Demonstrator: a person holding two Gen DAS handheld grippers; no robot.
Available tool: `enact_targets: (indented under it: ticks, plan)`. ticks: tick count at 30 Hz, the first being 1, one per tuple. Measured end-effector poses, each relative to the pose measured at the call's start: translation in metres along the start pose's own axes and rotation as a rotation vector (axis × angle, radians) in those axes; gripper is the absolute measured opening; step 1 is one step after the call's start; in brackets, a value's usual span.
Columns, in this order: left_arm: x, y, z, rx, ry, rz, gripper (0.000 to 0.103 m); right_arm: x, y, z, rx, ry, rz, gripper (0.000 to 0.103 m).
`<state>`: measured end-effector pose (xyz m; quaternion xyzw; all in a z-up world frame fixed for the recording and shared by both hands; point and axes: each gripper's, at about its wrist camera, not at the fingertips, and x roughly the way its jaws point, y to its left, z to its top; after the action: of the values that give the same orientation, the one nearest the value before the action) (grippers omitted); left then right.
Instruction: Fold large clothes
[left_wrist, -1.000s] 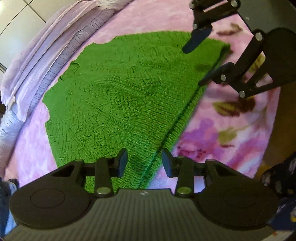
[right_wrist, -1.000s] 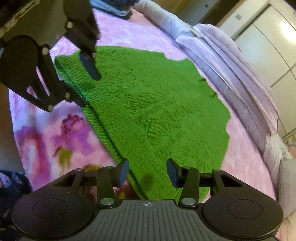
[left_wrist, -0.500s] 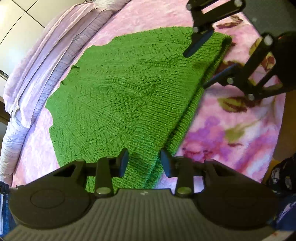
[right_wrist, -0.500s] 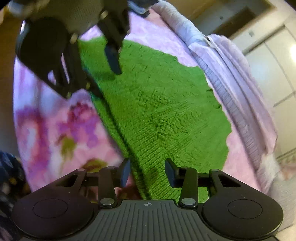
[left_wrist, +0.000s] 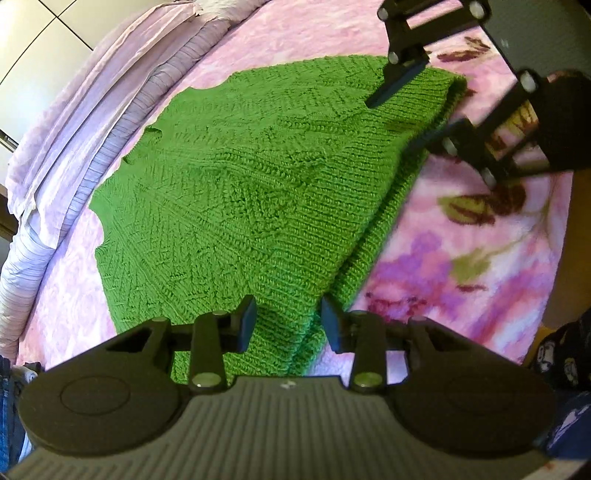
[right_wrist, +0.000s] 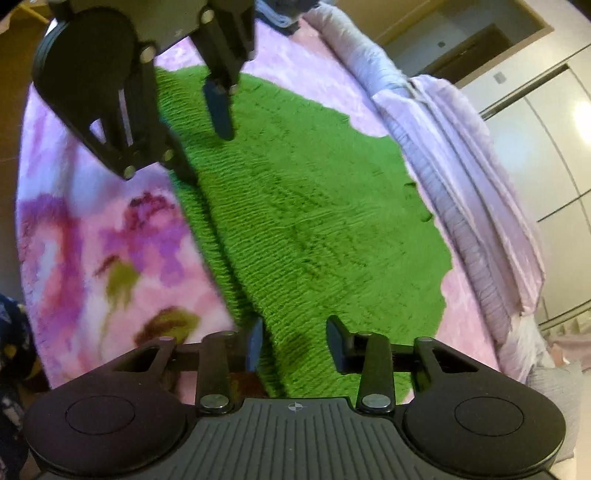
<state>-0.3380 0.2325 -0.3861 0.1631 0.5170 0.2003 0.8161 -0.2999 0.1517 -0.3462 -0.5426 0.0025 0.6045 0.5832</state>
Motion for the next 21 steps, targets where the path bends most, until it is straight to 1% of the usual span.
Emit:
enact_targets:
  ticks: [1,2,3,4,5,6,8,10,12,14,16,17,19,20,21]
  plan:
    - [0.0,0.001,0.0,0.0,-0.002,-0.001,0.033,0.0,-0.003,0.0,0.008,-0.008,-0.015,0.014]
    - [0.0,0.002,0.0,0.001,-0.006,0.0,0.029,0.0,-0.006,0.0,0.027,-0.015,-0.023,0.012]
    - [0.0,0.002,0.0,0.005,-0.01,0.01,0.021,0.0,-0.009,0.0,0.037,-0.015,-0.024,0.011]
    - [0.0,0.002,0.0,0.015,-0.01,0.022,0.01,0.002,-0.01,0.0,0.036,-0.011,-0.016,0.001]
    - [0.001,0.003,-0.001,0.025,-0.006,0.03,0.002,0.004,-0.012,-0.001,0.033,-0.003,0.004,0.0]
    - [0.001,0.006,-0.002,0.029,-0.002,0.03,0.002,0.006,-0.014,-0.002,0.037,0.006,0.028,0.0]
    - [-0.007,0.013,-0.004,0.02,-0.021,0.013,0.002,0.004,-0.024,-0.004,0.061,0.017,0.087,0.0]
    - [-0.019,0.017,-0.006,0.04,-0.032,-0.019,0.001,-0.005,-0.033,-0.006,0.068,0.024,0.145,0.0]
    - [-0.029,0.016,-0.009,0.066,-0.03,-0.056,0.0,-0.016,-0.031,-0.007,0.036,0.022,0.176,0.0]
    - [-0.028,0.008,-0.016,0.093,-0.007,-0.072,0.0,-0.022,-0.026,-0.01,-0.004,0.029,0.202,0.0]
    - [-0.015,0.002,-0.021,0.083,0.037,-0.102,0.0,-0.014,-0.019,-0.016,-0.024,0.066,0.215,0.0]
    - [-0.009,-0.001,-0.023,0.071,0.043,-0.102,0.0,-0.007,-0.016,-0.019,-0.023,0.082,0.227,0.0]
    - [-0.005,-0.004,-0.021,0.082,0.051,-0.101,0.0,0.001,-0.013,-0.018,-0.03,0.082,0.246,0.0]
    - [-0.006,-0.001,-0.02,0.066,0.057,-0.104,0.0,0.001,-0.016,-0.016,-0.021,0.089,0.256,0.0]
    - [-0.009,0.004,-0.018,0.021,0.062,-0.107,0.001,0.0,-0.021,-0.015,0.004,0.095,0.267,0.002]
